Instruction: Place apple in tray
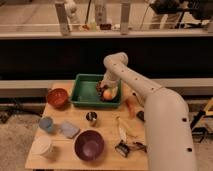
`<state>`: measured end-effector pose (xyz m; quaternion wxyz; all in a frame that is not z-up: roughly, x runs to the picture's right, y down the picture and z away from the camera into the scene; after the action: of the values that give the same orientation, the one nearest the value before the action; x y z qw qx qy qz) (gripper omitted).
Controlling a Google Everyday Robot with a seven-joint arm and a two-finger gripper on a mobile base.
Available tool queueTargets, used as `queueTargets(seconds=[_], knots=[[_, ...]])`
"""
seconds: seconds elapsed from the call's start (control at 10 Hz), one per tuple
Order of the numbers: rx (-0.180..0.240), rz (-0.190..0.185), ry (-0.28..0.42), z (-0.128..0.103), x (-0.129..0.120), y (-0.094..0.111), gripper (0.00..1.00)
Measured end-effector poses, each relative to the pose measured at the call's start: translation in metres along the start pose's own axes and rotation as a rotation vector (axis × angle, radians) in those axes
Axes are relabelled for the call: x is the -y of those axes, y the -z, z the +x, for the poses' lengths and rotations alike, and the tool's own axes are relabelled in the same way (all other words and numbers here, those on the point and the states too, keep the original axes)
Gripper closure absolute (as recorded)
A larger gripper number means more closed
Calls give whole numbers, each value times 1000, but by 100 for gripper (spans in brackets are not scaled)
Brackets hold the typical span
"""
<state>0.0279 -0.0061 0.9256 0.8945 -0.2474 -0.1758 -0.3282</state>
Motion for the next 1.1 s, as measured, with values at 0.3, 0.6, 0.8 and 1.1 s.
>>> queueTargets(seconds=[0.3,0.6,0.8,1.1], knots=[[-7,17,21,-1,0,6,20],[-6,17,24,-3,2,6,20],[-6,17,22,-2,1,6,20],[-6,17,24,-2,2,6,20]])
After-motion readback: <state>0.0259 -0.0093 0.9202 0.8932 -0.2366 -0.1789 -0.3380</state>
